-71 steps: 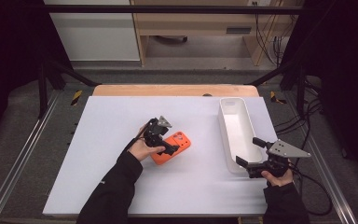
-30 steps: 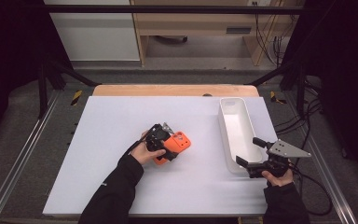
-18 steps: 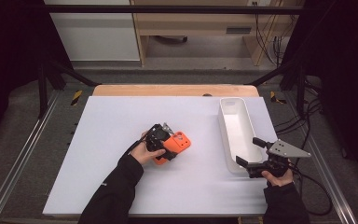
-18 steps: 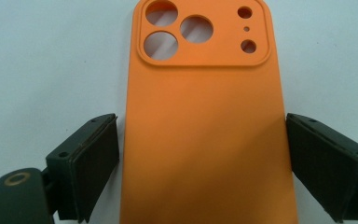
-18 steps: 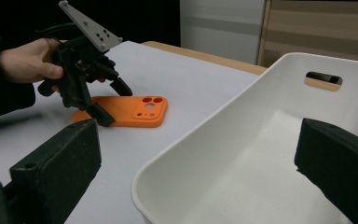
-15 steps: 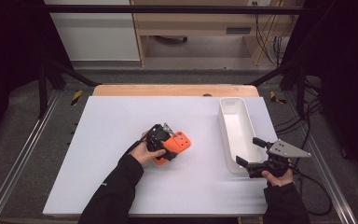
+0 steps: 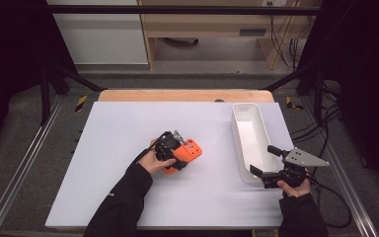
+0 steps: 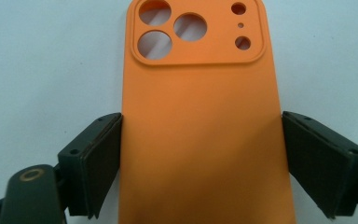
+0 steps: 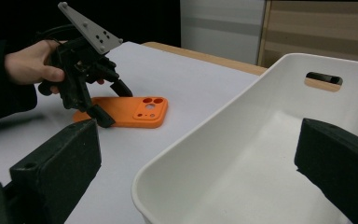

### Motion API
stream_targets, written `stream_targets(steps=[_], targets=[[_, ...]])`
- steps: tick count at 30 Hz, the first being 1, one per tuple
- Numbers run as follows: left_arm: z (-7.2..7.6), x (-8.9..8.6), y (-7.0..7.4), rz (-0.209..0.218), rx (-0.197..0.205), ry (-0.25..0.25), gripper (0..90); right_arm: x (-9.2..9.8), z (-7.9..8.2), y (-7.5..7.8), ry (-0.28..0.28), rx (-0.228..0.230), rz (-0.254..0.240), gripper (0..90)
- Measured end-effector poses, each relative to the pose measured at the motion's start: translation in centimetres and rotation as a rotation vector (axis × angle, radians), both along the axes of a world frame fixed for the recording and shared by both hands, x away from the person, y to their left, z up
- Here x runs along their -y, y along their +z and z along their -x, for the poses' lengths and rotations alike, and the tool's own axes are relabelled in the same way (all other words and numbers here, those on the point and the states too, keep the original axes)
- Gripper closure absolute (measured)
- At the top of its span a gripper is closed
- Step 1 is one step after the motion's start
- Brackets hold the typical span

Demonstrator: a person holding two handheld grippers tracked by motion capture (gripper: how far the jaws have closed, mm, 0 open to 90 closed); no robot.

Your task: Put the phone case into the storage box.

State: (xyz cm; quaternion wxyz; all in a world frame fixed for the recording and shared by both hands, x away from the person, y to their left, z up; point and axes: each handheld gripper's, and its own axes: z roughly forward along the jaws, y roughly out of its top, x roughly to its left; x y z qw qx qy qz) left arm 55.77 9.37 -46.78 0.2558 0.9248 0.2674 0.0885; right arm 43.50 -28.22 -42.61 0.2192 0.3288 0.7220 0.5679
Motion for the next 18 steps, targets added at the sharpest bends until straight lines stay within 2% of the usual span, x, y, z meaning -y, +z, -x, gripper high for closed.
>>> stream_targets(steps=[18], targets=[[-0.01,-0.46,0.26,0.019,-0.010,0.003,15.5,0.04,-0.01,0.02,0.003,0.002,-0.002,0.8]])
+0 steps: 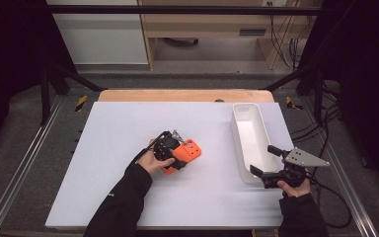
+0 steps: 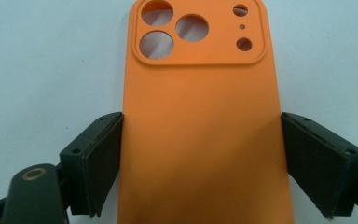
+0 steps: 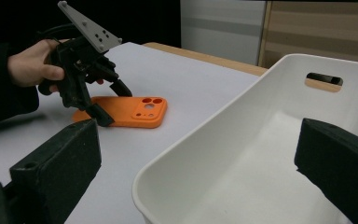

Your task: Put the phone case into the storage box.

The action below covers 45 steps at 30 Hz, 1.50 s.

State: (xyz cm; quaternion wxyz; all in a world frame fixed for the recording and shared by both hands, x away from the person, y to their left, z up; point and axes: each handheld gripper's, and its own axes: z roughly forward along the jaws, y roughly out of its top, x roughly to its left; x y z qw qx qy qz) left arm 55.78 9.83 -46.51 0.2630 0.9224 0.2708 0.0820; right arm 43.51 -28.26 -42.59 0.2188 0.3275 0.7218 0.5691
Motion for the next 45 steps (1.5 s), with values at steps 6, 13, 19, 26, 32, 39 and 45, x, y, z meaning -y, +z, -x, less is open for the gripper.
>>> stream_targets(steps=[6,13,19,26,32,39,45], targets=[[0.2,-0.4,0.6,0.019,0.011,0.007,15.5,0.0,0.0,0.0,0.002,0.001,0.001,0.9],[0.7,-0.7,1.6,0.047,0.028,0.004,15.5,0.0,0.0,0.0,0.001,0.002,0.001,0.9],[1.2,-1.1,2.5,0.069,0.045,-0.001,15.5,0.0,0.0,0.0,0.001,0.003,0.003,0.9],[2.1,-1.9,3.4,0.096,0.071,-0.009,15.5,0.0,0.0,0.0,0.004,0.005,0.004,0.8],[2.8,-2.9,3.9,0.122,0.087,-0.011,15.5,0.1,0.0,0.0,0.000,0.005,0.007,0.9],[3.7,-4.0,4.1,0.149,0.099,-0.013,15.5,0.0,0.0,0.0,0.002,0.001,0.010,0.9],[4.7,-4.7,4.5,0.175,0.114,-0.022,15.5,0.0,0.0,0.0,0.005,0.004,0.014,1.0]])
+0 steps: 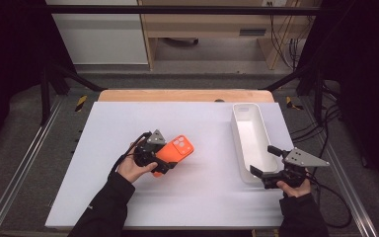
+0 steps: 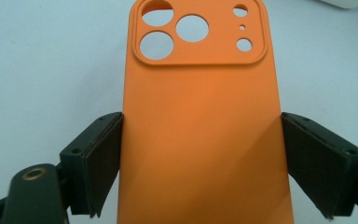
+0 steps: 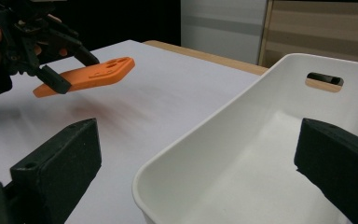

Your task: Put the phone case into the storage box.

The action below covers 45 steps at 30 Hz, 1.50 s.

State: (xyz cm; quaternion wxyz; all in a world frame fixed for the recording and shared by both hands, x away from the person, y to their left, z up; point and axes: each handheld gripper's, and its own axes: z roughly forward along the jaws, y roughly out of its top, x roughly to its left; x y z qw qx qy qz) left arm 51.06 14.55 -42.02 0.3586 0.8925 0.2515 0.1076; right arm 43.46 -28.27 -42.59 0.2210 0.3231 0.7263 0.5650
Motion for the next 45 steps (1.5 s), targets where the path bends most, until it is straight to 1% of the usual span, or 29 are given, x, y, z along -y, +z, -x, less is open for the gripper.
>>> stream_targets(steps=[4,12,17,18,20,22,23,27,33,36,38,45], targets=[[0.6,-0.4,0.3,0.011,0.014,-0.008,15.5,0.0,0.0,0.0,0.005,-0.001,0.001,1.0],[1.6,-0.8,0.7,0.034,0.026,-0.026,15.5,-0.2,0.0,0.1,0.013,0.002,0.010,1.1],[2.3,-0.8,0.9,0.036,0.038,-0.043,15.4,-0.3,0.1,0.3,0.022,0.012,0.013,1.1],[2.4,-0.7,0.9,0.042,0.038,-0.048,15.4,-0.3,0.2,0.4,0.024,0.013,0.010,1.1],[2.7,-0.6,1.0,0.039,0.042,-0.056,15.4,-0.4,0.3,0.6,0.030,0.016,0.012,1.1],[2.9,-0.5,1.1,0.043,0.045,-0.065,15.5,-0.6,0.3,0.7,0.034,0.023,0.020,1.2],[3.0,-0.4,1.1,0.041,0.045,-0.071,15.5,-0.7,0.3,0.7,0.036,0.019,0.022,1.2],[3.2,-0.2,1.3,0.034,0.051,-0.090,15.4,-1.2,0.4,0.9,0.056,0.024,0.038,1.2],[3.6,-0.1,1.6,0.045,0.053,-0.106,15.5,-1.8,0.5,1.2,0.086,0.029,0.057,1.3],[3.8,0.1,1.7,0.038,0.056,-0.119,15.4,-2.2,0.6,1.3,0.101,0.030,0.064,1.3],[3.9,0.3,1.8,0.041,0.057,-0.125,15.5,-2.4,0.6,1.3,0.111,0.032,0.071,1.4],[4.4,0.9,2.1,0.038,0.062,-0.154,15.5,-3.1,0.8,1.5,0.143,0.026,0.086,1.4]])
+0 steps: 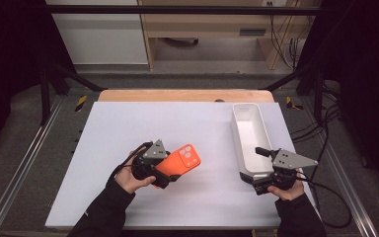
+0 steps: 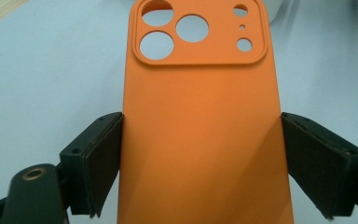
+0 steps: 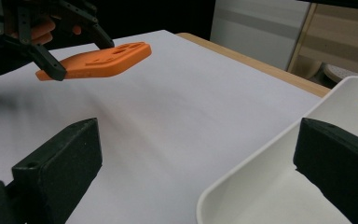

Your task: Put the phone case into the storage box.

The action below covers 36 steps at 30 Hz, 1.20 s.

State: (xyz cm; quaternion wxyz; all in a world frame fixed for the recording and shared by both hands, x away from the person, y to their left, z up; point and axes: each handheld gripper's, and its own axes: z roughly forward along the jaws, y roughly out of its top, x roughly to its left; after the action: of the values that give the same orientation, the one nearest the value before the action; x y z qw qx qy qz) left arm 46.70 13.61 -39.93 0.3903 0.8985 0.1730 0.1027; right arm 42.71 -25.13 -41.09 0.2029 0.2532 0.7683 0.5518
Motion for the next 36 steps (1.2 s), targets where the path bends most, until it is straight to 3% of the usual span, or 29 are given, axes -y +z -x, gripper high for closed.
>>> stream_targets(steps=[25,36], targets=[[1.0,1.8,0.0,-0.017,-0.005,-0.078,15.5,-3.3,0.5,0.3,0.115,0.008,0.084,1.8],[1.7,2.7,-0.2,-0.032,-0.005,-0.137,15.4,-4.2,0.8,0.4,0.171,0.014,0.118,1.9]])
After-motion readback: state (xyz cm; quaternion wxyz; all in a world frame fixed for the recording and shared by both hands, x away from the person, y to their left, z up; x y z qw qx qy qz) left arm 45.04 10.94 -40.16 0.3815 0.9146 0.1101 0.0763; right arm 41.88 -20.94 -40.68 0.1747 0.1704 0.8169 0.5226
